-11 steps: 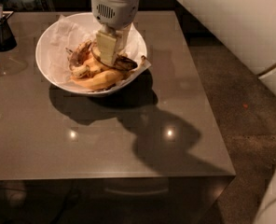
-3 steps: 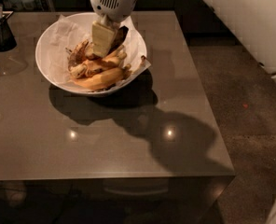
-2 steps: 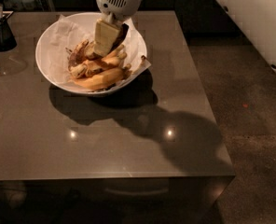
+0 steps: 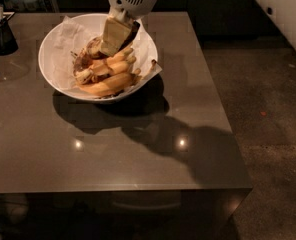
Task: Pick banana from white bowl
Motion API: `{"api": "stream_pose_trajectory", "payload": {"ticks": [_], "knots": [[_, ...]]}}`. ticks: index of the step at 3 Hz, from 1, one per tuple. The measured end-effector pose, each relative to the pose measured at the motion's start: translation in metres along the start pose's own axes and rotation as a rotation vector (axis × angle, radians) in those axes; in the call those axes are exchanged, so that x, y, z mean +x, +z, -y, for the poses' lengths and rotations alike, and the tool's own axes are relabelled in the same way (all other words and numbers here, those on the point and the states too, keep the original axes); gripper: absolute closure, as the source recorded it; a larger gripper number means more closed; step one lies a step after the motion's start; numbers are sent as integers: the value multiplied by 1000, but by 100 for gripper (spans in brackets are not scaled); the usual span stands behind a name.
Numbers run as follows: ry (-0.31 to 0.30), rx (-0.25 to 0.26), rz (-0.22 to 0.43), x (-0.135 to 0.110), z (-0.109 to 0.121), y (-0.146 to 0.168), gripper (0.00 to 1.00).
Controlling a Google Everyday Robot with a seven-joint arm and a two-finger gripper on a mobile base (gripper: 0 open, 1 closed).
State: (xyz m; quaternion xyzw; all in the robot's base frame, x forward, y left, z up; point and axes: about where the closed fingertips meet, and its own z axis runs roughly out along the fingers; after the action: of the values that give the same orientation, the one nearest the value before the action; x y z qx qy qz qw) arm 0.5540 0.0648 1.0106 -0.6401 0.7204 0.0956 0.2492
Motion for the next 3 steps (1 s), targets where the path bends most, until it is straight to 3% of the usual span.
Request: {"api": "stream_pose_trajectory", "payload": {"ticks": [1,2,3], "knots": [[-40,7,142,7,-14,-20,100],[-20,15,169,19,-15,-33,100],[-26,14,162,15,-15,-30,100]]}}
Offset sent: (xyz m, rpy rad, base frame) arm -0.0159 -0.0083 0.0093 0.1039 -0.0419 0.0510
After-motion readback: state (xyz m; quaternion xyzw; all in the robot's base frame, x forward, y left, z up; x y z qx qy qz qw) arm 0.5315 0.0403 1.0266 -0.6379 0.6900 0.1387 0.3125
